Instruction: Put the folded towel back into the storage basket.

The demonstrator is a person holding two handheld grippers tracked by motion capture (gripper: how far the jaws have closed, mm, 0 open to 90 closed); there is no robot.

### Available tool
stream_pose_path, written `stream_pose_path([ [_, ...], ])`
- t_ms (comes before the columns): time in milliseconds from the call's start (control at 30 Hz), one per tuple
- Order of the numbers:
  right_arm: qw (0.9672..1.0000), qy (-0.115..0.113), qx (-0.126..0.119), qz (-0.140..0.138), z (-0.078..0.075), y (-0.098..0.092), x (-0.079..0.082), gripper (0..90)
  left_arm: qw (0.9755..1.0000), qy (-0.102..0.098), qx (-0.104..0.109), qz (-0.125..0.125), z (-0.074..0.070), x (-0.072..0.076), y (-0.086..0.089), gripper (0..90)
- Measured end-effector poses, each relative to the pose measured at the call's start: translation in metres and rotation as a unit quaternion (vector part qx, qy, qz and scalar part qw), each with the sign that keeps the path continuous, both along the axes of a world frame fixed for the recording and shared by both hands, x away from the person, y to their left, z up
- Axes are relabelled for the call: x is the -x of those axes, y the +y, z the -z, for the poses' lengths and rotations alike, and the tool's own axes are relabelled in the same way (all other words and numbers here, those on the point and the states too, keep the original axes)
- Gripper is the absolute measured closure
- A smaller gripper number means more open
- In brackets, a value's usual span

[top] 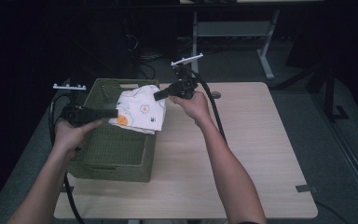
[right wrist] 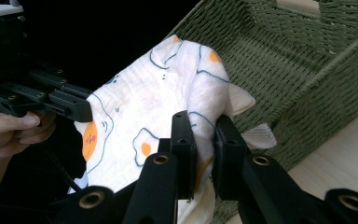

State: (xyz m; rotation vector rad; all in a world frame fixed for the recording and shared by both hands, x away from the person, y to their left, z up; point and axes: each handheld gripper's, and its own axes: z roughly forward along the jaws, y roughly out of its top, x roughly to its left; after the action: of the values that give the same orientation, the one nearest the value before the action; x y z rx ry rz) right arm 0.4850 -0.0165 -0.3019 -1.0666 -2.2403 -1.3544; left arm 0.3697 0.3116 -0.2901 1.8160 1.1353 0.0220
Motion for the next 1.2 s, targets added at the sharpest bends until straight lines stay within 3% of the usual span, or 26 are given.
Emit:
stream_pose_path([
  [300,1.0,0.0,0.006,-0.005,-0.003,0.015,-0.001,80.3,0.9999,0.002,0.0,-0.01,0.003,0.003,0.013,84.3],
  [1200,0.9998,0.017,0.005,-0.011,0.018,0.048,-0.009,80.3,0.9992,0.014,-0.01,-0.037,0.014,0.006,0.04,84.3],
])
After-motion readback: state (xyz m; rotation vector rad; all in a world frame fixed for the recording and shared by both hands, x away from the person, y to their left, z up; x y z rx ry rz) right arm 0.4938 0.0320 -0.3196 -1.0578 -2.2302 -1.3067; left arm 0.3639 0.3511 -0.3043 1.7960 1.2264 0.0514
